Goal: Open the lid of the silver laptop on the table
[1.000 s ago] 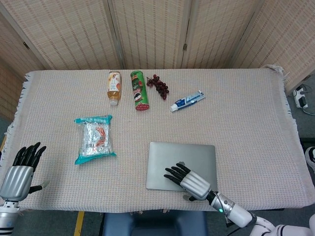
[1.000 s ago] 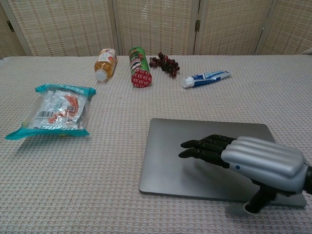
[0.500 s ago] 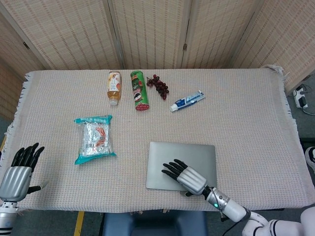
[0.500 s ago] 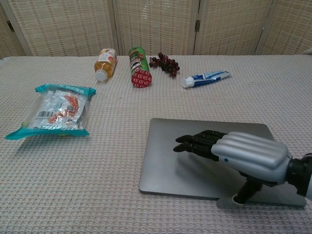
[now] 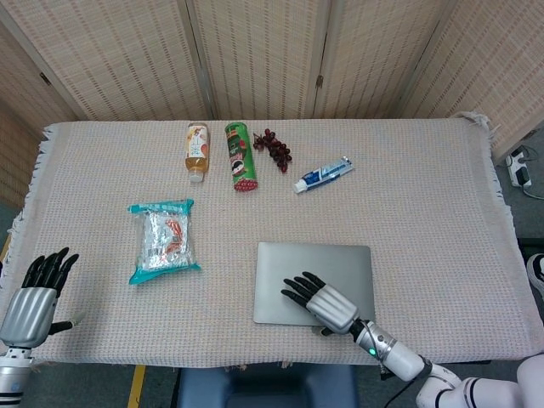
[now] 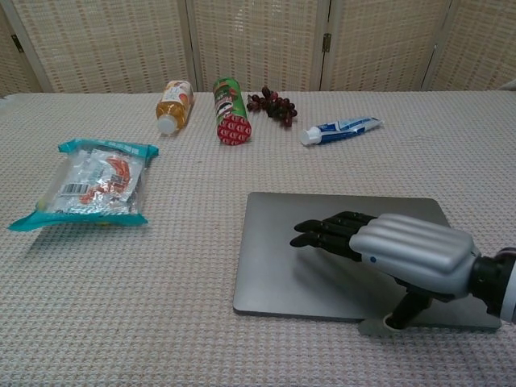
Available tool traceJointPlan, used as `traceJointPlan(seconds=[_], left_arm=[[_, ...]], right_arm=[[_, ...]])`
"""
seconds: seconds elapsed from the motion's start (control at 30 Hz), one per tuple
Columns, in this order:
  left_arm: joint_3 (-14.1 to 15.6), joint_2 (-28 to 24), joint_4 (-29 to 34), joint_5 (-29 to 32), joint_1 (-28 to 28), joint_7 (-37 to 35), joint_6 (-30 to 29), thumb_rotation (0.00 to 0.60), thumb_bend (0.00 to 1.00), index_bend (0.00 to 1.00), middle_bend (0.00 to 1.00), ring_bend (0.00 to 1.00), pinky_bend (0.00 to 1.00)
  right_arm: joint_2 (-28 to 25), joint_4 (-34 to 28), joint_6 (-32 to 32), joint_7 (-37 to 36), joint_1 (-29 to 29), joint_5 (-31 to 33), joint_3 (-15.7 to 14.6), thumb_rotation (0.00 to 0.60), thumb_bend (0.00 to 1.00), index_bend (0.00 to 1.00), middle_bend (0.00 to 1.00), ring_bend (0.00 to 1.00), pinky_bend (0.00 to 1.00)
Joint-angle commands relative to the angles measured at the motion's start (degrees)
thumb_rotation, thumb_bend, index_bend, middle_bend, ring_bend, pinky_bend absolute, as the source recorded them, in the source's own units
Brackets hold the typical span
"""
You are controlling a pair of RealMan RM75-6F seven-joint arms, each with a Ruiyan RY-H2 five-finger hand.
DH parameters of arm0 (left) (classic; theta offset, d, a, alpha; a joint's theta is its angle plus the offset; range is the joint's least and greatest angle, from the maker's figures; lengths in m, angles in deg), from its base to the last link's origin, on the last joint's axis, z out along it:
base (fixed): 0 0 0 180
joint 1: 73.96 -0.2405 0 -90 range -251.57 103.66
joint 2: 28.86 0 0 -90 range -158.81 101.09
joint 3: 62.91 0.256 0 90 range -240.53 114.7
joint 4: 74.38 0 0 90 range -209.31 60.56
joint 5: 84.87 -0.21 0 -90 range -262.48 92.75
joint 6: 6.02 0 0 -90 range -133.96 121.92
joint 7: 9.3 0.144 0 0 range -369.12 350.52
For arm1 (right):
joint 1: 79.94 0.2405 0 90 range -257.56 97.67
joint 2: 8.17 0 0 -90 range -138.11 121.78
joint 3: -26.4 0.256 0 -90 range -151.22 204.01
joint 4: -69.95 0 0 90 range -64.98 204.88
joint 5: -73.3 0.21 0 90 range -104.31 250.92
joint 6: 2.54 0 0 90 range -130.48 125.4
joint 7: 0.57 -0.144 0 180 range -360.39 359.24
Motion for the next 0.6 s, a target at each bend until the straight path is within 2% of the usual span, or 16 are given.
traceJointPlan(seconds=[0.03, 0.13, 0.23, 0.6], left_arm=[[0.09, 0.41, -0.29, -0.46, 0.17, 0.05, 0.02, 0.600, 0.19, 0.09, 0.05, 0.04, 0.00], [0.04, 0.88, -0.70, -0.82, 0.42, -0.13, 0.03, 0.600, 0.19, 0.09, 0.05, 0.04, 0.00], [0.05, 1.11, -0.73, -1.00, 0.75, -0.01, 0.42, 0.600, 0.19, 0.09, 0.05, 0.04, 0.00], [0.91, 6.11, -4.65, -5.70, 4.12, -2.95, 2.68, 0.600, 0.19, 0.12, 0.08, 0.06, 0.00]], right_arm=[[0.13, 0.03, 0.09, 0.54, 0.18, 0.46, 0.15, 0.600, 0.41, 0.00, 0.00, 0.00, 0.00], [0.06, -0.29, -0.04, 1.75, 0.40, 0.83, 0.46, 0.600, 0.52, 0.00, 0.00, 0.00, 0.00], [-0.41, -1.11, 0.09, 3.76, 0.61, 1.66, 1.06, 0.600, 0.59, 0.00, 0.00, 0.00, 0.00], [-4.27, -8.14, 3.07, 16.42, 3.11, 7.26, 5.74, 0.600, 0.59, 0.00, 0.00, 0.00, 0.00]])
